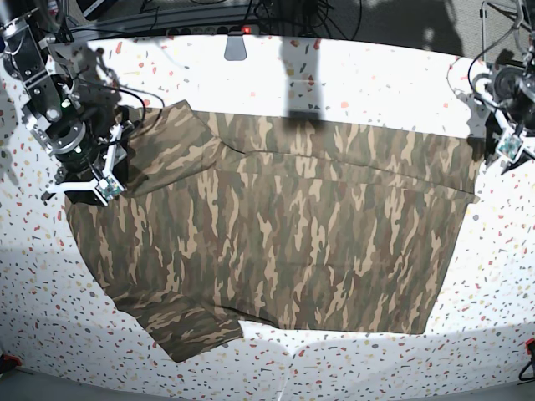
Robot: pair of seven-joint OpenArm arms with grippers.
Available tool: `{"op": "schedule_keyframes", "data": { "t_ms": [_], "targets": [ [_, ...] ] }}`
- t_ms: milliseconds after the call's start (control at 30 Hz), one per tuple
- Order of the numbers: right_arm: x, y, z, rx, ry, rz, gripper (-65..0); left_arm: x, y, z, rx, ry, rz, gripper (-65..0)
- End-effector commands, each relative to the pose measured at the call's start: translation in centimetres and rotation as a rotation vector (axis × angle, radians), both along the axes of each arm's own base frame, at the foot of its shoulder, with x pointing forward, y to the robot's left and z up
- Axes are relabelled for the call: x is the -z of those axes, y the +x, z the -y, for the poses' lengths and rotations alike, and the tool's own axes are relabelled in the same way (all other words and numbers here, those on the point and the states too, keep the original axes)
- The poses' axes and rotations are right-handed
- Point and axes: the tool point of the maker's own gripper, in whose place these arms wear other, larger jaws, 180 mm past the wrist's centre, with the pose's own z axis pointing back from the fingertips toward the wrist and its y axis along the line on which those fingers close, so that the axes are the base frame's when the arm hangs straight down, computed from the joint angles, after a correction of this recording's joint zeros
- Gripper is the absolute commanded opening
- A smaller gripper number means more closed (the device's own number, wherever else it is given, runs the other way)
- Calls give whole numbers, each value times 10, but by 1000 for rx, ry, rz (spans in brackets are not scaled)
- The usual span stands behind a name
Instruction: Fold the T-shirt properly
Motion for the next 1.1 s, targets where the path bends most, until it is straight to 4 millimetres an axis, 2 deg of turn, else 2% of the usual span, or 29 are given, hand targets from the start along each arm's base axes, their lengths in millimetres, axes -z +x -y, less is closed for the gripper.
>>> {"op": "schedule_keyframes", "data": {
  "t_ms": [0,133,233,367,533,633,800,1067],
  "targets": [
    [-16,8,4,-6,-13,49,-368,-5,-1,-2,20,19,7,-449],
    [-15,8,4,-3,-14,47,-368,17,-13,15,162,132,-93,-449],
    [-14,7,6,7,-22,35,-368,21,-11,20,228,207,-104,-449],
    [-13,7,7,9,-24,33,-368,24,-8,17,274,254,-126,-449],
    [-13,7,5,10,-19,33,-368,46,-15,6,302,306,-191,-449],
    [-10,6,1,14,-8,34,-368,55,-7,-3,286,344,-193,-449],
    [-7,6,-7,14,-10,45,-368,67,2,-1,296,337,-212,-449],
    [-5,5,-7,21,-10,37,-368,72,13,-14,264,345,-224,-451]
  ]
}}
